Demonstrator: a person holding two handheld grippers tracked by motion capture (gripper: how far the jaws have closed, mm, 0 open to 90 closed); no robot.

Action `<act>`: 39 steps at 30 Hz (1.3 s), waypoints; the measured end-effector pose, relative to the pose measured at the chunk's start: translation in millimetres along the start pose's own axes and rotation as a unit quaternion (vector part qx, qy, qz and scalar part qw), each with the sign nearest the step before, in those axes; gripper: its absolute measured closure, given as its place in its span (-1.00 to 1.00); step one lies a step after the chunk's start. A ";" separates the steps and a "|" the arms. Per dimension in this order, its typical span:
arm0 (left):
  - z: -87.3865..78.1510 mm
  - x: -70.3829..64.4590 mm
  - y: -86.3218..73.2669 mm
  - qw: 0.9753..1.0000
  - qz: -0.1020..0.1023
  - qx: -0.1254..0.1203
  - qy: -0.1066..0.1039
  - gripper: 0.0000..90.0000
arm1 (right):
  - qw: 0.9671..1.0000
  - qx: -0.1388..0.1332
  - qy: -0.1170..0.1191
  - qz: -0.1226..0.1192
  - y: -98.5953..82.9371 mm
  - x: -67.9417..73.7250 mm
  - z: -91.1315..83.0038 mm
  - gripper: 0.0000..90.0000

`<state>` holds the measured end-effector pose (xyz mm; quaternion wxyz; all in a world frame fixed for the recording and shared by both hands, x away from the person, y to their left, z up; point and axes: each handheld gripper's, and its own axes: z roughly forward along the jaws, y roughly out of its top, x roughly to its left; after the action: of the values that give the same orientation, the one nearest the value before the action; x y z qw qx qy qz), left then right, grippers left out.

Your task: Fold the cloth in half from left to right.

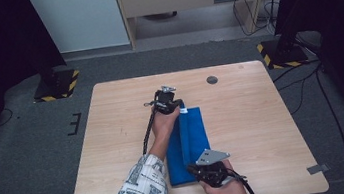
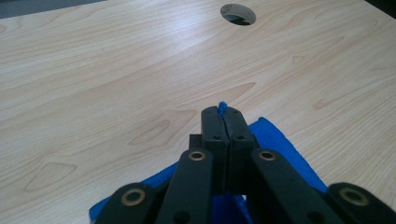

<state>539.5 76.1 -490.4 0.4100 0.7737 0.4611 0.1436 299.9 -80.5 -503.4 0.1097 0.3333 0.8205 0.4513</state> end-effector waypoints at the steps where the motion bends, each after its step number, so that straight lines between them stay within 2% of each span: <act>1: 0.9 -0.8 0.1 1.000 -0.002 -0.002 -0.001 0.98 | 1.000 -0.003 -0.002 0.001 -0.4 -1.0 -1.3 0.89; 5: 3.2 -3.4 -0.3 1.000 0.008 0.001 0.004 0.98 | 1.000 0.001 -0.002 0.006 -2.5 -5.1 -2.4 0.88; 6: 5.5 -2.0 -1.5 1.000 -0.002 0.004 -0.001 0.98 | 1.000 0.003 -0.003 0.012 -4.3 -7.4 -2.3 0.87; 7: 5.5 -2.0 -1.5 1.000 -0.002 0.004 -0.001 0.98 | 1.000 0.003 -0.003 0.012 -4.3 -7.4 -2.3 0.87; 8: 8.1 -1.1 -3.1 1.000 -0.017 0.007 -0.016 0.98 | 1.000 0.003 0.000 0.019 -6.1 -7.9 -3.4 0.88; 10: 9.6 -2.8 -3.4 1.000 -0.007 0.008 -0.011 0.98 | 1.000 0.003 0.001 0.018 -7.4 -7.3 -4.6 0.88; 13: 11.2 -3.3 -4.0 1.000 -0.003 0.009 -0.009 0.98 | 1.000 0.006 -0.002 0.021 -8.2 -10.1 -5.3 0.86; 15: 13.1 -2.6 -5.0 1.000 -0.003 0.010 -0.011 0.97 | 1.000 0.006 -0.005 0.023 -8.5 -11.4 -5.5 0.82; 16: 15.0 -2.6 -6.2 1.000 -0.006 0.006 -0.024 0.96 | 0.999 0.013 -0.021 0.023 -9.4 -13.6 -6.2 0.62; 17: 15.0 -2.6 -6.2 1.000 -0.006 0.006 -0.024 0.92 | 0.999 0.013 -0.021 0.023 -9.4 -13.6 -6.2 0.62; 18: 16.0 -5.2 -6.6 0.999 0.000 -0.001 -0.034 0.84 | 0.998 0.021 -0.039 0.032 -10.6 -16.6 -8.1 0.34; 19: 16.0 -5.2 -6.6 0.999 0.000 -0.001 -0.034 0.75 | 0.998 0.021 -0.039 0.032 -10.6 -16.6 -8.1 0.34; 20: 15.9 -6.8 -6.5 0.999 0.003 -0.004 -0.037 0.61 | 0.997 0.029 -0.054 0.038 -11.7 -20.3 -10.2 0.08; 21: 15.6 -8.0 -6.1 0.999 0.007 -0.007 -0.039 0.61 | 0.997 0.029 -0.054 0.038 -11.7 -20.3 -10.2 0.08; 22: 14.5 -8.7 -4.8 0.999 0.000 -0.016 -0.042 0.18 | 0.996 0.040 -0.063 0.041 -12.5 -23.3 -11.6 -0.22; 23: 14.5 -8.7 -4.8 0.999 0.000 -0.016 -0.042 0.05 | 0.996 0.040 -0.063 0.041 -12.5 -23.3 -11.6 -0.22; 24: 11.4 -7.7 -3.2 0.999 -0.002 -0.023 -0.047 -0.03 | 0.996 0.051 -0.069 0.038 -13.4 -24.9 -13.5 -0.44; 25: 11.4 -7.7 -3.2 0.999 -0.002 -0.023 -0.047 -0.11 | 0.996 0.051 -0.069 0.038 -13.4 -24.9 -13.5 -0.44; 26: 9.4 -7.0 -2.4 0.999 -0.001 -0.024 -0.047 -0.11 | 0.995 0.053 -0.075 0.035 -14.0 -25.6 -14.8 -0.53; 27: 4.3 -4.8 -0.9 0.998 -0.001 -0.024 -0.052 -0.25 | 0.995 0.051 -0.081 0.028 -14.8 -27.5 -17.0 -0.67; 31: -4.5 -0.4 -0.2 0.998 0.007 -0.024 -0.051 -0.42 | 0.994 0.058 -0.086 0.031 -14.8 -35.0 -16.2 -0.77; 32: -7.4 1.2 -0.8 0.998 0.008 -0.026 -0.049 -0.46 | 0.994 0.055 -0.091 0.034 -14.7 -41.7 -15.2 -0.81; 35: -14.7 6.2 -3.5 0.999 0.013 -0.024 -0.040 -0.55 | 0.994 0.053 -0.088 0.040 -14.3 -47.5 -13.3 -0.82; 39: -22.6 13.7 -7.8 0.999 0.013 -0.019 -0.031 -0.70 | 0.995 0.047 -0.081 0.033 -7.9 -59.8 -8.7 -0.83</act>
<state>528.6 100.6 -484.5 0.4370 0.7757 0.4354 0.1330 337.3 -127.9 -512.1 0.1453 0.4002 0.8179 0.3870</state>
